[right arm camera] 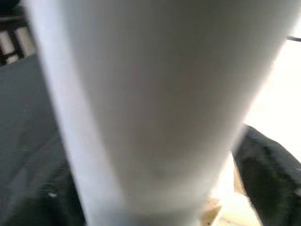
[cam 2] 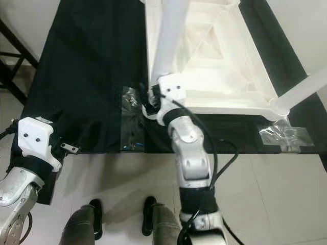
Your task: Building children table
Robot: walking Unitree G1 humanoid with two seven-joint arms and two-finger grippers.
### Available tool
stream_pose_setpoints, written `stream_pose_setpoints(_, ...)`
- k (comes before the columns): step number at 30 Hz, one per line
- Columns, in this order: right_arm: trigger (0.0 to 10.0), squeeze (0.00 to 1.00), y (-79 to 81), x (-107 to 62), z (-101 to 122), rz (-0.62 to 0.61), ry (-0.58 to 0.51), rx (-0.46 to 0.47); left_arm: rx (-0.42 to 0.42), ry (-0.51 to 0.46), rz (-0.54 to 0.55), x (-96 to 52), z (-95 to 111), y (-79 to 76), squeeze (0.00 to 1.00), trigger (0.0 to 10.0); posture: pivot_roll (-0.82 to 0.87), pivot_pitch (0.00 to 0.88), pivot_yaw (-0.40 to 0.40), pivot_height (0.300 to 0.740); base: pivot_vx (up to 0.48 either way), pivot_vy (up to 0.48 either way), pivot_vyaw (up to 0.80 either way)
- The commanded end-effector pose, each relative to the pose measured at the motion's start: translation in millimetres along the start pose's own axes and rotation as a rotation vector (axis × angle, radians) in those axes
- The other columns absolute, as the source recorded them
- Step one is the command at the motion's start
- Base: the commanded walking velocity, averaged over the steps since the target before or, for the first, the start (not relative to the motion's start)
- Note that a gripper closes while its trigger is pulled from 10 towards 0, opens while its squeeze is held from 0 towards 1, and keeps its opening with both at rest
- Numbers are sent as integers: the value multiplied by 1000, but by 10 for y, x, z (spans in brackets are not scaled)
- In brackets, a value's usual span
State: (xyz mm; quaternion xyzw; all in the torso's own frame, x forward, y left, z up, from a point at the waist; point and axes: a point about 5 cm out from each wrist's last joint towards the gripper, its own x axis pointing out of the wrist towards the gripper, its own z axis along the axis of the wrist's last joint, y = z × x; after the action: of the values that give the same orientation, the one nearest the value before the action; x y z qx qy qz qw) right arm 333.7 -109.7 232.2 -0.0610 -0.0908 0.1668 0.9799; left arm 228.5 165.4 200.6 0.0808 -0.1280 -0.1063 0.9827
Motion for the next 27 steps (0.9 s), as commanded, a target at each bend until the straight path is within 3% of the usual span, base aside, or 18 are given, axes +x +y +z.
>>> stream_pose_setpoints(1, 10000, 0, -45, 78, 0, 153, -12, 3, -16, 28, -16, -15, -57, -39, 0, 10000, 132, 328, -121, 740, 0, 0, 0)
stream_pose_setpoints(5, 10000, 0, -46, 155, 161, 347, -76, -17, -19, 26, -17, -14, -56, -55, 0, 10000, 138, 322, -125, 740, 0, 0, 0)
stream_pose_setpoints(6, 10000, 0, -46, 155, 161, 347, -76, -17, -19, 26, -17, -14, -56, -55, 0, 10000, 138, 322, -125, 740, 0, 0, 0)
stream_pose_setpoints(9, 10000, 0, -79, 172, 369, 646, -146, -43, -18, 21, -7, -17, -45, -49, 0, 10000, 149, 321, -133, 740, 0, 0, 0)
stream_pose_setpoints(14, 10000, 0, -149, 248, 464, 752, -178, -132, -15, 20, 4, -33, -43, -32, 0, 10000, 149, 322, -138, 740, 0, 0, 0)
stream_pose_setpoints(18, 10000, 0, -160, 378, 541, 778, -217, -77, -15, 24, 2, -49, -50, -55, 0, 10000, 167, 327, -137, 740, 0, 0, 0)
stream_pose_setpoints(19, 9020, 0, -133, 380, 551, 851, -222, -68, -14, 25, 0, -58, -43, -64, 0, 10000, 172, 328, -135, 740, 0, 0, 0)
stream_pose_setpoints(21, 9020, 0, -132, 380, 551, 873, -224, -67, -13, 25, 0, -60, -41, -65, 0, 10000, 172, 328, -135, 740, 0, 0, 0)
stream_pose_setpoints(22, 0, 0, -138, 386, 549, 903, -217, -67, -11, 27, 3, -68, -37, -54, 0, 10000, 176, 335, -134, 740, 0, 0, 0)
stream_pose_setpoints(27, 0, 0, -179, 394, 526, 994, -184, -65, -7, 32, 9, -84, -34, -31, 0, 10000, 175, 341, -135, 740, 0, 0, 0)
